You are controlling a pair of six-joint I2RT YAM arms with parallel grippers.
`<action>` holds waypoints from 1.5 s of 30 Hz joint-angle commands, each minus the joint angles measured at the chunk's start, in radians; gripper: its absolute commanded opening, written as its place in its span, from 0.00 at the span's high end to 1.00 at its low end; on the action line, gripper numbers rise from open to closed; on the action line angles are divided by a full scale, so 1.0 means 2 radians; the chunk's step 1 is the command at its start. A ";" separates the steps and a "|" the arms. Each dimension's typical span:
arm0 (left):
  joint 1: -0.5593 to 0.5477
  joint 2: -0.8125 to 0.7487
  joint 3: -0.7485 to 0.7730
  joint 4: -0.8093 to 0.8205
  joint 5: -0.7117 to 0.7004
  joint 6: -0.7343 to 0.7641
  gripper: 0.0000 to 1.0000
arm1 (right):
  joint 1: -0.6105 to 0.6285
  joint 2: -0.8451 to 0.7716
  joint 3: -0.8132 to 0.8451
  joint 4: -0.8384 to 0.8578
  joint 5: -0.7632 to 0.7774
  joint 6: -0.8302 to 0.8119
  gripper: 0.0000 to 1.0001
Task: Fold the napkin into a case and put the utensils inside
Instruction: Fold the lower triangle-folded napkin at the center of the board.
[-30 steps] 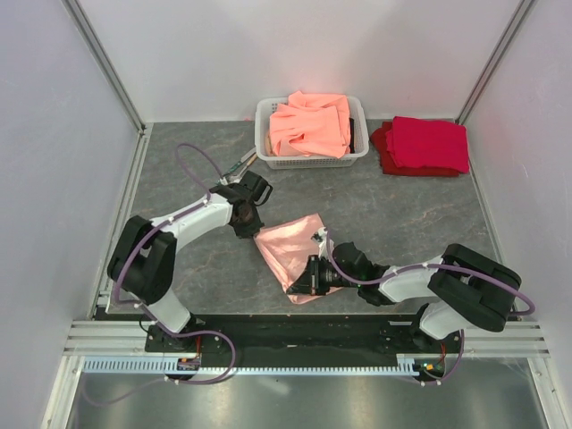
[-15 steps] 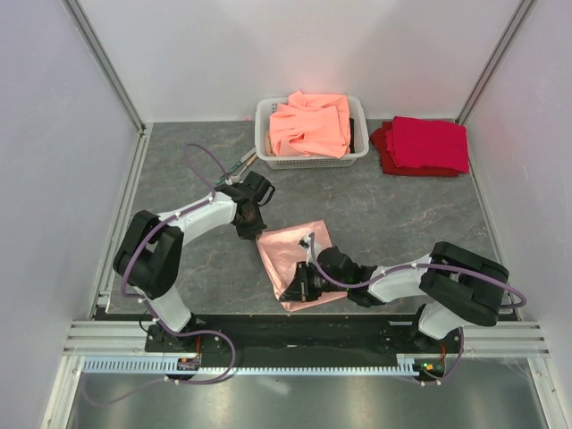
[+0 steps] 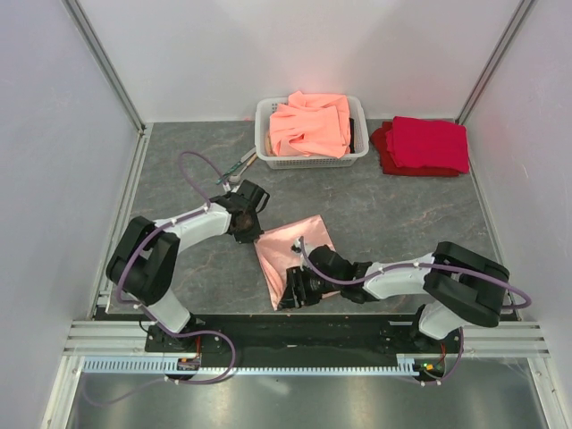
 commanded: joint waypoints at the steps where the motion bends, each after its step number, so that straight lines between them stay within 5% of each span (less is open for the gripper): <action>1: 0.005 -0.026 -0.009 0.042 -0.022 0.022 0.98 | 0.000 -0.042 0.062 -0.120 0.023 -0.049 0.39; 5: 0.005 -0.035 -0.017 0.048 -0.016 0.021 0.98 | -0.038 -0.049 0.105 -0.169 0.029 -0.071 0.27; 10: 0.005 -0.035 -0.019 0.049 -0.008 0.021 0.98 | -0.090 -0.029 0.143 -0.180 0.014 -0.094 0.27; 20: 0.005 -0.047 -0.027 0.052 -0.005 0.020 0.98 | -0.144 0.109 0.272 -0.157 0.014 -0.109 0.90; 23: 0.006 -0.048 -0.029 0.052 -0.004 0.020 0.98 | -0.152 0.145 0.299 -0.154 0.022 -0.116 1.00; 45: 0.001 -0.045 0.022 0.056 0.072 -0.018 0.98 | -0.166 0.264 0.328 -0.124 -0.009 -0.124 1.00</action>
